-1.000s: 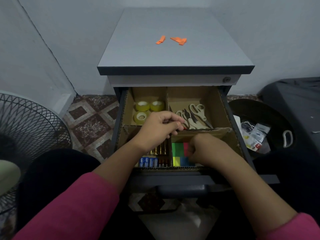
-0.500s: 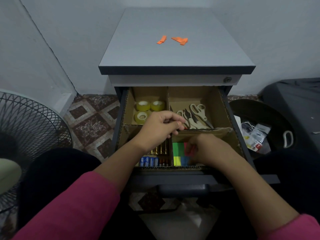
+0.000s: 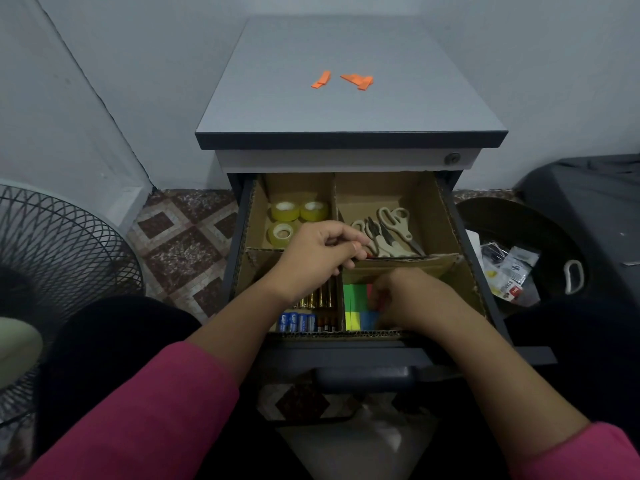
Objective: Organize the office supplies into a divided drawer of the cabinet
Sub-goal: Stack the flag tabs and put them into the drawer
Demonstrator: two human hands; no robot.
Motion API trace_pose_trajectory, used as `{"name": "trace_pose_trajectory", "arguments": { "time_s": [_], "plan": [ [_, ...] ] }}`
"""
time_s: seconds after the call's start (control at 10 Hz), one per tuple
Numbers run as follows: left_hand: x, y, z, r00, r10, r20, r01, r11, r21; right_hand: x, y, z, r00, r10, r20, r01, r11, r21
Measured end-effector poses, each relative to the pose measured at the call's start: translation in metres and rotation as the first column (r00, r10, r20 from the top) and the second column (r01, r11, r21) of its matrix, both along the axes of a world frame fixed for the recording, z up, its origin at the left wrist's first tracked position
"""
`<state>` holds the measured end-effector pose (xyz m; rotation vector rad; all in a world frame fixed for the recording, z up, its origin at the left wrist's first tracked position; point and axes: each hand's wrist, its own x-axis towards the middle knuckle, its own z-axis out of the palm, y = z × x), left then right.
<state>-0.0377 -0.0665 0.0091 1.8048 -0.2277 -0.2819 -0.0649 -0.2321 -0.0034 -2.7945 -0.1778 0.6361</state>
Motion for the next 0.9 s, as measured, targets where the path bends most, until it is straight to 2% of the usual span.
{"name": "trace_pose_trajectory", "arguments": {
  "time_s": [0.2, 0.3, 0.4, 0.5, 0.6, 0.7, 0.9],
  "plan": [
    [0.001, 0.000, 0.001, 1.000, -0.004, 0.002, 0.004, 1.000, 0.010, -0.001, -0.012, 0.004, 1.000, -0.025, 0.019, 0.026, 1.000, -0.009],
    [-0.003, 0.002, 0.007, 0.996, -0.081, 0.041, 0.080, 0.996, 0.041, -0.002, -0.015, 0.001, 1.000, -0.027, -0.009, 0.027, 1.000, -0.011],
    [-0.010, 0.004, 0.008, 0.916, -0.389, 0.100, 0.325, 0.864, 0.386, -0.001, -0.015, -0.001, 1.000, -0.015, -0.014, 0.015, 1.000, -0.009],
    [-0.011, 0.000, 0.000, 0.784, -0.614, 0.092, 0.332, 0.540, 0.773, 0.000, -0.016, -0.003, 1.000, -0.012, -0.008, 0.012, 1.000, -0.003],
    [-0.012, -0.007, -0.003, 0.711, -0.686, 0.154, 0.307, 0.499, 0.810, 0.001, -0.016, -0.007, 1.000, -0.008, -0.012, 0.008, 1.000, 0.007],
    [-0.014, -0.013, -0.006, 0.686, -0.720, 0.109, 0.322, 0.434, 0.842, 0.002, -0.017, -0.010, 1.000, 0.005, 0.014, -0.005, 1.000, -0.007],
    [-0.013, -0.012, -0.010, 0.691, -0.721, 0.045, 0.369, 0.405, 0.837, 0.002, -0.017, -0.011, 1.000, 0.002, 0.023, -0.002, 1.000, -0.005]
  ]
}}
